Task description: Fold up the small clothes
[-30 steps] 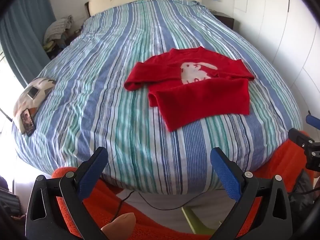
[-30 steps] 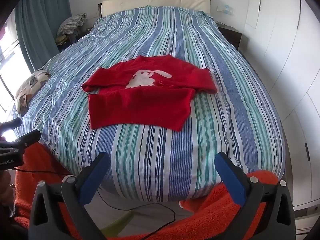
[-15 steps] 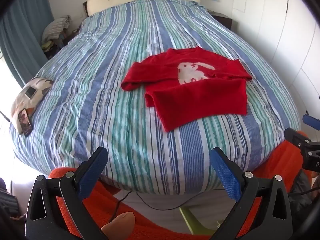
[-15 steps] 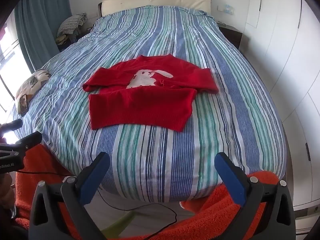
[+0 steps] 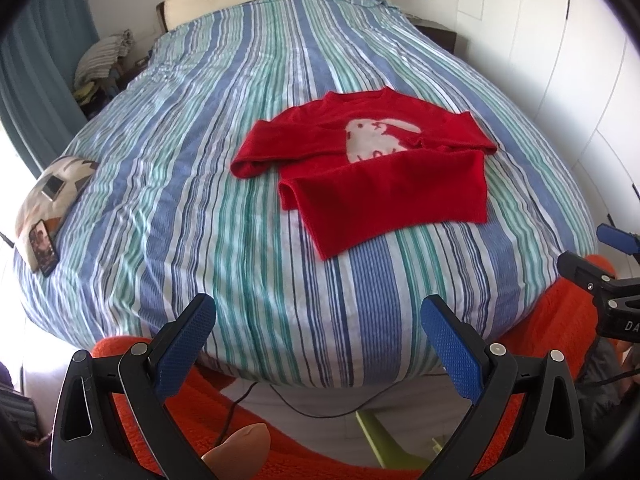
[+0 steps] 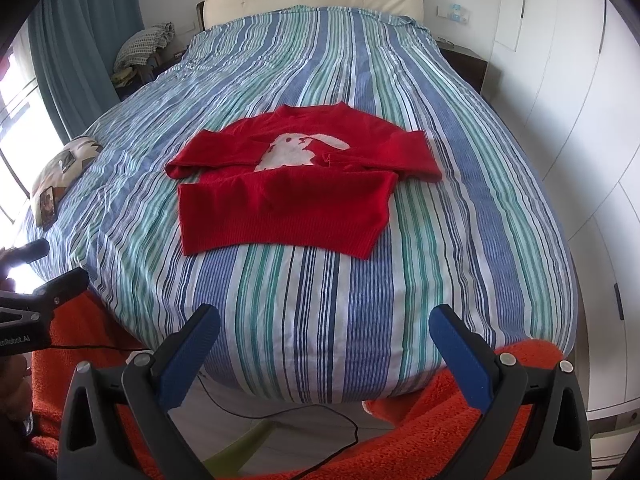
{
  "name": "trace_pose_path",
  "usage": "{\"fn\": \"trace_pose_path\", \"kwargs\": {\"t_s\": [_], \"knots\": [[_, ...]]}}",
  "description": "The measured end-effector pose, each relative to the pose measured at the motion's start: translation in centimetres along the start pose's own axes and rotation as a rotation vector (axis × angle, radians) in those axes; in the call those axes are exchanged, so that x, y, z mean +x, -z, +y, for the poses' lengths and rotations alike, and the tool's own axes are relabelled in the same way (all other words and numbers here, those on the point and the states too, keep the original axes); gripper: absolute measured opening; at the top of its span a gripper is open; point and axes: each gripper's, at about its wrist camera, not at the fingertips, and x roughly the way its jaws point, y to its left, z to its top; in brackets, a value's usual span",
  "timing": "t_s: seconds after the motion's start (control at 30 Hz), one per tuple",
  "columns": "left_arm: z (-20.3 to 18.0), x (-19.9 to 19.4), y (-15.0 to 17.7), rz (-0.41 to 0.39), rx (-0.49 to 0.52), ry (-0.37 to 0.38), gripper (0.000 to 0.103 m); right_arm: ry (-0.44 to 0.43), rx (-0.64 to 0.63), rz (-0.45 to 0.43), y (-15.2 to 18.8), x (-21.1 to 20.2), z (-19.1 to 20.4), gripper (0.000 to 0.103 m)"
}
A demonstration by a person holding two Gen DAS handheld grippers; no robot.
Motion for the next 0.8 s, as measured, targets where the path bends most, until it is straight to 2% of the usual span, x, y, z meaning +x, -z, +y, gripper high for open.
{"fn": "trace_pose_path", "kwargs": {"t_s": [0.8], "knots": [[-0.23, 0.07, 0.31, 0.009, 0.005, 0.017, 0.102, -0.008, -0.001, 0.012, 0.33, 0.37, 0.76, 0.103]]}}
